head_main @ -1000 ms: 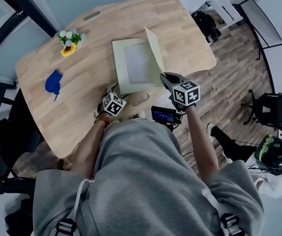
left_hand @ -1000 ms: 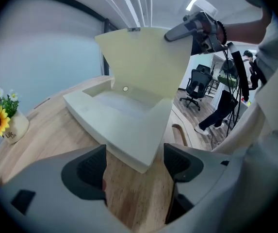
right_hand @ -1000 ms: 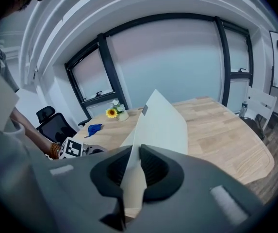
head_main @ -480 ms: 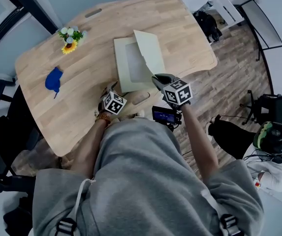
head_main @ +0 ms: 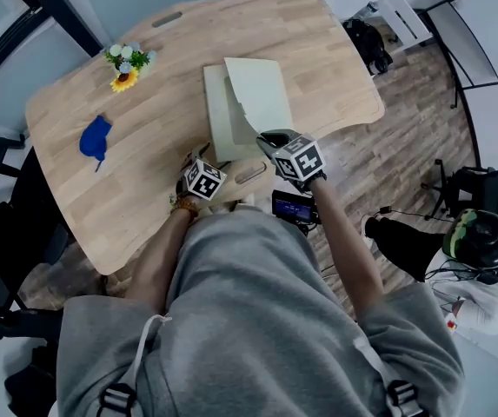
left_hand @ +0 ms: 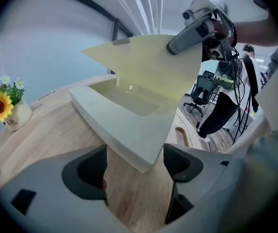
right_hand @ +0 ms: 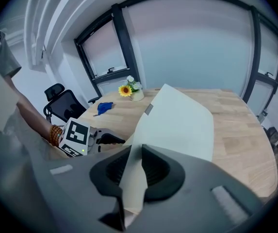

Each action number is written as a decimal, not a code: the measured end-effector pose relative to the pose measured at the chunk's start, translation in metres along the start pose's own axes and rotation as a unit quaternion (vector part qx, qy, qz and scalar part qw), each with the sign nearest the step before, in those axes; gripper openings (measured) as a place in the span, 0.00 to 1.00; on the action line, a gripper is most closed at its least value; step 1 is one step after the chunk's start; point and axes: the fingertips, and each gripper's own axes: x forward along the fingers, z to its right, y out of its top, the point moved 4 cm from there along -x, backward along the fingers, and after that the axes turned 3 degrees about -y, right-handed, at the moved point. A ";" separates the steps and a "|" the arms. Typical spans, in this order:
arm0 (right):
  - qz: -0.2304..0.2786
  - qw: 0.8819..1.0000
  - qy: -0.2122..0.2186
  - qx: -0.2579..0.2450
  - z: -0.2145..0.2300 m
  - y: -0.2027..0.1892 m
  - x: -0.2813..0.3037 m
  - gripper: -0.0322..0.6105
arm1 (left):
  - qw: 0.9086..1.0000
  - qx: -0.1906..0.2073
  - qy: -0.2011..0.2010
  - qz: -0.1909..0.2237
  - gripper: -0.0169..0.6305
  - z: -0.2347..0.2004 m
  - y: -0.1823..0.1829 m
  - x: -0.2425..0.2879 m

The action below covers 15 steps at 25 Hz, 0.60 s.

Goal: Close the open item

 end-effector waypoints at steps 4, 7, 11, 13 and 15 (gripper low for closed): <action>-0.022 1.000 -0.001 -0.010 -0.007 -0.001 0.012 0.13 | 1.000 -0.001 -0.001 0.002 0.59 0.001 0.000 0.000; -0.040 0.999 -0.005 -0.015 -0.011 -0.002 0.022 0.13 | 1.000 0.002 -0.002 0.003 0.59 0.000 0.000 0.000; -0.066 0.997 -0.010 -0.033 -0.019 -0.006 0.036 0.14 | 1.000 0.007 -0.009 0.004 0.59 0.003 -0.002 0.001; -0.076 0.996 -0.010 -0.045 -0.024 -0.009 0.043 0.14 | 1.000 0.006 -0.013 0.004 0.59 0.006 -0.003 0.000; -0.084 0.995 -0.010 -0.053 -0.028 -0.009 0.051 0.14 | 1.000 0.009 -0.017 0.003 0.59 0.007 -0.003 0.000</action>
